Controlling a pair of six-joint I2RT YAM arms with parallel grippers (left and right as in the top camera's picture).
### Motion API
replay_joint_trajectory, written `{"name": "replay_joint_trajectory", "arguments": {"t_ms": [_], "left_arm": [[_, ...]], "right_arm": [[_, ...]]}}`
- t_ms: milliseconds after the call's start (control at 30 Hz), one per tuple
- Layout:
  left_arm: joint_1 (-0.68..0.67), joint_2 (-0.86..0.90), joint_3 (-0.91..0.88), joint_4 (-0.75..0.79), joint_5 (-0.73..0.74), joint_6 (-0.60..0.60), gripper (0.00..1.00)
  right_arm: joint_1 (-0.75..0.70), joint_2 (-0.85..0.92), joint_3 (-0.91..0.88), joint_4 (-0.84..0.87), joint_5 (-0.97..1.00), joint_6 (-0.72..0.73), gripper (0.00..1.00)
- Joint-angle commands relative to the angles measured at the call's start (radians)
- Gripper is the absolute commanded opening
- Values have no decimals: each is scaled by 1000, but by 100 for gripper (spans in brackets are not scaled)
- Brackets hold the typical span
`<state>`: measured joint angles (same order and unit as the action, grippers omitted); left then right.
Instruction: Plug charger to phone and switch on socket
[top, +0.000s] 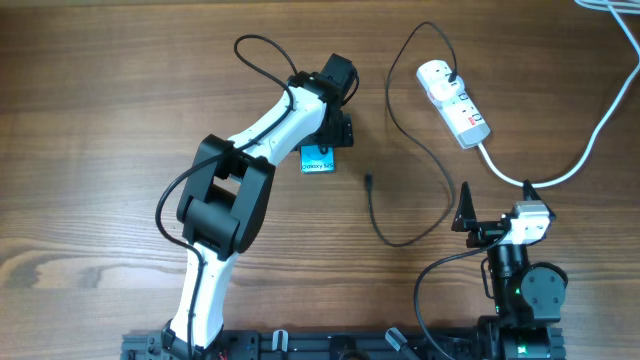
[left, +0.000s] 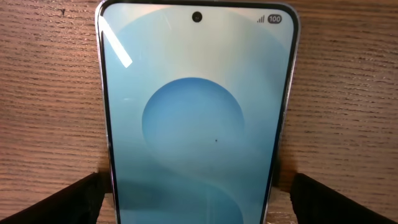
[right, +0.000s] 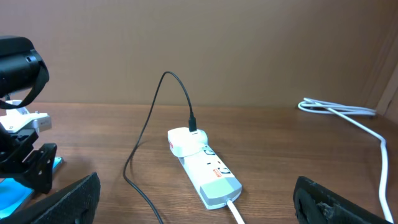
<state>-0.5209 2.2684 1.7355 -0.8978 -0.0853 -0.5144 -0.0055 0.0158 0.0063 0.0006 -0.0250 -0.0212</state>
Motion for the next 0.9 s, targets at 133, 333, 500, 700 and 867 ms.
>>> {"name": "replay_joint_trajectory", "arguments": {"t_ms": [133,333,500,700,867], "left_arm": [[9,38,-18,-8,-22,-6,99],[9,38,-18,-8,-22,-6,80],[9,38,-18,-8,-37,-7,78],[9,37,-17,-8,-35,-18,74],[9,12,-17,-8,-2,-18,73]], "right_arm": [[-5,-2,-1,3,2,-5,100],[-5,-2,-1,3,2,-5,100],[-5,-2,-1,3,2,-5,100],[-5,-2,-1,3,2,-5,100],[-5,-2,-1,3,2,-4,100]]}}
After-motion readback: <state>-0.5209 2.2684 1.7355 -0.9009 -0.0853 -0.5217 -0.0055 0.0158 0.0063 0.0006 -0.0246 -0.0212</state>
